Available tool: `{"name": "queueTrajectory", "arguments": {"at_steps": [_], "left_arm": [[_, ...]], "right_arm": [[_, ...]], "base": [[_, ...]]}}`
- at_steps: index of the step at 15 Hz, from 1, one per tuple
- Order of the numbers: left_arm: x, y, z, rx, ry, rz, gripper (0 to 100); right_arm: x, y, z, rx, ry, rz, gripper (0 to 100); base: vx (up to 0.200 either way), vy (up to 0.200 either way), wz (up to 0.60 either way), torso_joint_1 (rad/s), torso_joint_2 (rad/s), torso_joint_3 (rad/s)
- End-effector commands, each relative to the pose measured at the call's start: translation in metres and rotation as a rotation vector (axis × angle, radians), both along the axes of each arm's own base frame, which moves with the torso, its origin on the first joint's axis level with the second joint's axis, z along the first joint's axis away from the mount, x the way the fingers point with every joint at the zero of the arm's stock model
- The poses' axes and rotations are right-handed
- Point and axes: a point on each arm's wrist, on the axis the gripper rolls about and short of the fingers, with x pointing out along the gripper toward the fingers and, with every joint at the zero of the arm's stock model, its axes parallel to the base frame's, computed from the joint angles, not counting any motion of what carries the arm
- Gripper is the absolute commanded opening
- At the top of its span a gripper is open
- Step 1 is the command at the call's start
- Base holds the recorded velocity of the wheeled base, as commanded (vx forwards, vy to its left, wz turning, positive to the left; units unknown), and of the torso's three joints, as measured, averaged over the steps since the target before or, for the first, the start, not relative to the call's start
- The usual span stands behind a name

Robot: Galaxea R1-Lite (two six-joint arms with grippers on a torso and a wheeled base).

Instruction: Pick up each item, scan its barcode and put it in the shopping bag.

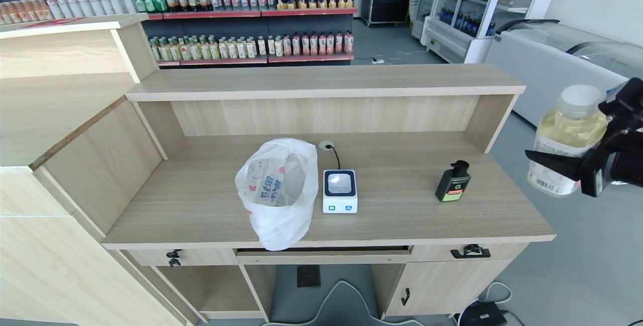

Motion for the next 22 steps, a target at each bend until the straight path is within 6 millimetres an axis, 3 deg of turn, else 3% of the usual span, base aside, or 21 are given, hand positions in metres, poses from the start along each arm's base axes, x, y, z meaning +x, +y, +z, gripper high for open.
{"name": "queueTrajectory", "arguments": {"at_steps": [1,3,7,14,18,22], "left_arm": [[0.000,0.000,0.000,0.000,-0.001,0.001,100],[0.000,0.000,0.000,0.000,-0.001,0.001,100],[0.000,0.000,0.000,0.000,-0.001,0.001,100],[0.000,0.000,0.000,0.000,-0.001,0.001,100],[0.000,0.000,0.000,0.000,-0.001,0.001,100],[0.000,0.000,0.000,0.000,-0.001,0.001,100]], "right_arm": [[0.012,-0.011,-0.015,-0.106,0.020,-0.015,0],[0.016,-0.023,-0.015,-0.237,-0.032,-0.026,0],[0.021,-0.025,-0.016,-0.340,-0.098,0.015,0],[0.052,0.011,-0.012,-0.371,-0.353,0.125,0],[0.074,0.023,-0.032,-0.390,-0.426,0.169,0],[0.092,0.012,-0.065,-0.455,-0.378,0.198,0]], "base": [[0.000,0.000,0.00,0.000,0.00,0.000],[0.000,0.000,0.00,0.000,0.00,0.000],[0.000,0.000,0.15,-0.001,0.00,0.001],[0.000,0.000,0.60,0.002,0.00,0.000],[0.000,0.000,0.60,0.002,0.00,0.004],[0.000,0.000,0.00,0.000,0.00,0.000]]}}
